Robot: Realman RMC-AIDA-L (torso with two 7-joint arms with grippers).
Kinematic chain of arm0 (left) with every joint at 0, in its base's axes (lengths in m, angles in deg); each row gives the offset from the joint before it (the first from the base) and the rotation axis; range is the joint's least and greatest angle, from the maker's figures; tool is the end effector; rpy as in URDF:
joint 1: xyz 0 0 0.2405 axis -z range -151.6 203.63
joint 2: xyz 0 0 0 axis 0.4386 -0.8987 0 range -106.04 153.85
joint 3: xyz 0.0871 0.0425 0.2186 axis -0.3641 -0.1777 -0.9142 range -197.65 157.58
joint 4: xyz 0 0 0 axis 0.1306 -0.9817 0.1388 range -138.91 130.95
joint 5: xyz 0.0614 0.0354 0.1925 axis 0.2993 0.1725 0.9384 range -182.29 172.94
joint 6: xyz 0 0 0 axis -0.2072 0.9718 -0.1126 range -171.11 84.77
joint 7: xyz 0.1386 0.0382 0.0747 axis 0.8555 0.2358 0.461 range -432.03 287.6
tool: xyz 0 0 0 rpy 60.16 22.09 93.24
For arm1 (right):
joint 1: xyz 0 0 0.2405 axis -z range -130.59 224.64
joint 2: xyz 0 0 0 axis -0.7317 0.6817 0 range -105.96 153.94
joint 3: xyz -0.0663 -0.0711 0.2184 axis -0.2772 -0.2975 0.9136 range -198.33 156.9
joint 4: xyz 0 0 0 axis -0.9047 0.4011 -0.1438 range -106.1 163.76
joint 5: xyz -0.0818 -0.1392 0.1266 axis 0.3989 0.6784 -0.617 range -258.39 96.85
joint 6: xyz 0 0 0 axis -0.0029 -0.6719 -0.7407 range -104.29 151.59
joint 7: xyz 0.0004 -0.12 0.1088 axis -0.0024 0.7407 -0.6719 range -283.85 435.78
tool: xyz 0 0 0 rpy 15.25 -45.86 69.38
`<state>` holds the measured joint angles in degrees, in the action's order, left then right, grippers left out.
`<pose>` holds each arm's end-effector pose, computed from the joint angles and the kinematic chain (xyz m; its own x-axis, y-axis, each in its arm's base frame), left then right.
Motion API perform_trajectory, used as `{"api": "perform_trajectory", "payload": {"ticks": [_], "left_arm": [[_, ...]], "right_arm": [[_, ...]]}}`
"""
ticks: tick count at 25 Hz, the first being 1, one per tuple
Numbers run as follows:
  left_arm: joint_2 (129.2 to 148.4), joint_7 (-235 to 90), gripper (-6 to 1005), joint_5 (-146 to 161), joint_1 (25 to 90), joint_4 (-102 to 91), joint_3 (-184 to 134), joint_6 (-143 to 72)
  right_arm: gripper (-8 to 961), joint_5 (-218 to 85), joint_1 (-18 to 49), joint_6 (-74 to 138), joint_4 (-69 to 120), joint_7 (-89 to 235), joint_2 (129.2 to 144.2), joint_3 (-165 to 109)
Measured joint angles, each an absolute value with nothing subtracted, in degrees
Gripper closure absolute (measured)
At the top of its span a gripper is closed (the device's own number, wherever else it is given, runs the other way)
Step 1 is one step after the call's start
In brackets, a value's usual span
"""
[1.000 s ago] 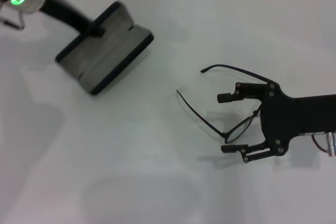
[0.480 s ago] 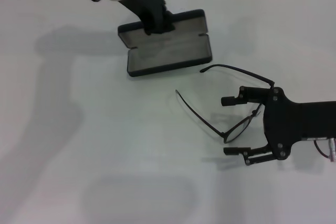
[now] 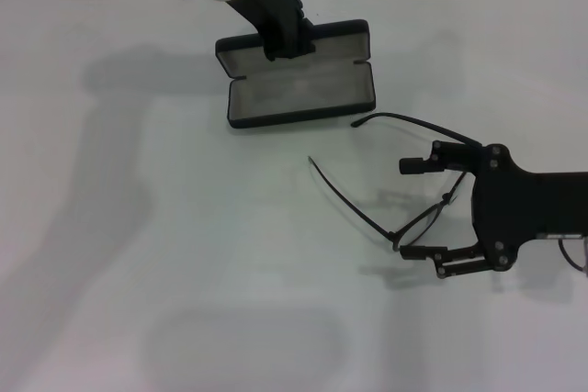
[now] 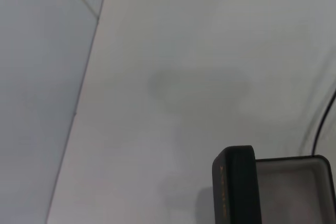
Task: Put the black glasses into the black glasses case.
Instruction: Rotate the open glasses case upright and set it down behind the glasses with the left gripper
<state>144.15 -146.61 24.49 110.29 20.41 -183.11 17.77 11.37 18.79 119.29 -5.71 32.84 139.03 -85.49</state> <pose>-0.1135 0.4570 -0.0495 0.9386 -0.0726 -0.3374 -0.1749 -0.9428 -0.2839 0.2036 0.2924 -0.0205 0.8043 0.2970 -0.5147 0.1974 -0.9505 -0.2399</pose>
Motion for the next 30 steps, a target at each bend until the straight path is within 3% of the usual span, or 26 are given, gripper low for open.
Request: {"api": "perform_trajectory", "payload": {"ticks": [30], "left_arm": [[143.94, -165.39, 686, 39.16, 113.23, 11.31, -183.08, 17.45]], "right_arm": [[168, 11.53, 19.29, 116.68, -5.35, 33.44, 138.98, -85.49]]}}
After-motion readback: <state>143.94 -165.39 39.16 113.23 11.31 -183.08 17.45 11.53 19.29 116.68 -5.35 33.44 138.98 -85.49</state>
